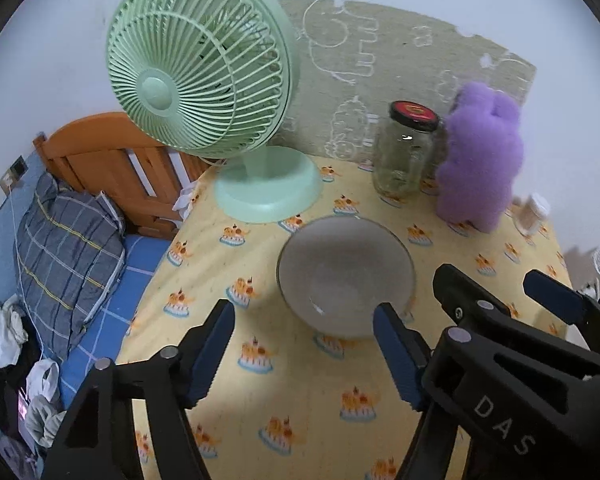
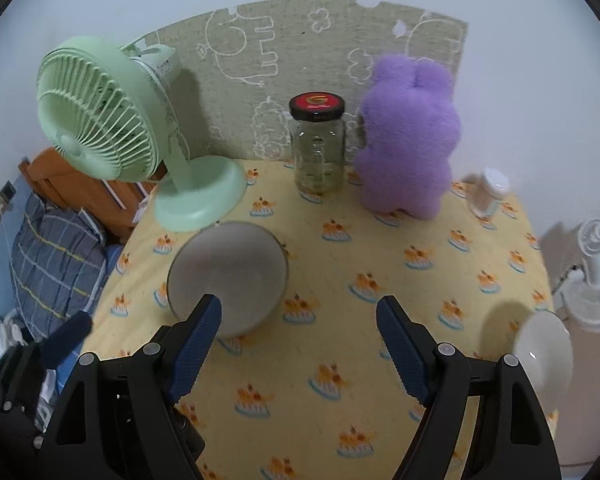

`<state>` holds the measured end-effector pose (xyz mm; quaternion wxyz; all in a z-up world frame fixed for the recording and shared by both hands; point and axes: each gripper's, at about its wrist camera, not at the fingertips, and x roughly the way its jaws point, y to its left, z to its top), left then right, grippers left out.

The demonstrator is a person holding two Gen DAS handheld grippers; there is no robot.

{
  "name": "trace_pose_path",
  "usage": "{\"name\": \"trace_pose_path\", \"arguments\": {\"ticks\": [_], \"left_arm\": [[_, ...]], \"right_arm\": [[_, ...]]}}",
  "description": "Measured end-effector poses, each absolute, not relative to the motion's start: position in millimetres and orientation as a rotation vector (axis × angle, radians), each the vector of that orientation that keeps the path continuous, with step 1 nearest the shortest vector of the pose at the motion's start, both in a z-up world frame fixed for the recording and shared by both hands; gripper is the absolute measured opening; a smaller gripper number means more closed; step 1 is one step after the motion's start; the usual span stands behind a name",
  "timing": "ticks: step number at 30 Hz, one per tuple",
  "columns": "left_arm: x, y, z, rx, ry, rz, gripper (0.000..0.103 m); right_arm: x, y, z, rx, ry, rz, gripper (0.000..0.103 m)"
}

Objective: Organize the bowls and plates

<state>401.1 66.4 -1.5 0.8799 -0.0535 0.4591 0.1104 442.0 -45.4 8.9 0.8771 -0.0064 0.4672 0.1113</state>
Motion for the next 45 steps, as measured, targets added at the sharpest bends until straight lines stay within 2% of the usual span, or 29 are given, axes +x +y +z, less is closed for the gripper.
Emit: {"name": "trace_pose_path", "arguments": {"ticks": [3,7,9,16,19,25,29,33,37,39,45], "left_arm": [[419.8,71.5,-12.3,-0.106,0.966,0.249,0.063],[442.8,78.0,-31.0,-0.103,0.983,0.268,0.053],[452.0,79.0,-42.2,-0.117,0.993,0.253,0.045],[472.1,78.5,-66.8,-0.048,0.989,0.263,0.039],[476.2,85.3,-72.9,-0.111,1.036,0.235,0.032],[473.8,75.5,-61.1,-0.048,1.002,0.231,0.032],[473.8,76.1,-55.4,-0.027,0.997,0.255,0.040],[479.6,87.7,-65.1,-0.075,1.038,0.261,0.039],[483.3,86.7,-73.3,-0.065,1.054,0.268,0.034],[483.9,87.6,-74.4,-0.060,1.051,0.303,0.023],[483.6,92.5,-75.3,-0.072,1.055,0.313,0.021]], "right_arm": [[459.7,-39.9,-1.8,-0.004,0.982,0.236,0.082],[482.0,-31.6,-19.8,0.019,1.005,0.244,0.070],[491.8,-26.2,-29.9,0.022,1.020,0.243,0.066],[517.7,-17.4,-65.2,0.042,1.077,0.261,0.047],[524.0,-14.0,-72.6,0.075,1.111,0.280,0.041],[526.2,-12.9,-71.5,0.092,1.104,0.292,0.038],[526.4,-11.2,-66.0,0.073,1.100,0.291,0.036],[526.4,-9.9,-71.0,0.083,1.123,0.303,0.036],[528.5,-10.8,-76.5,0.070,1.137,0.290,0.022],[528.3,-10.5,-76.6,0.065,1.136,0.288,0.022],[528.0,-7.0,-75.1,0.050,1.129,0.282,0.021]]}}
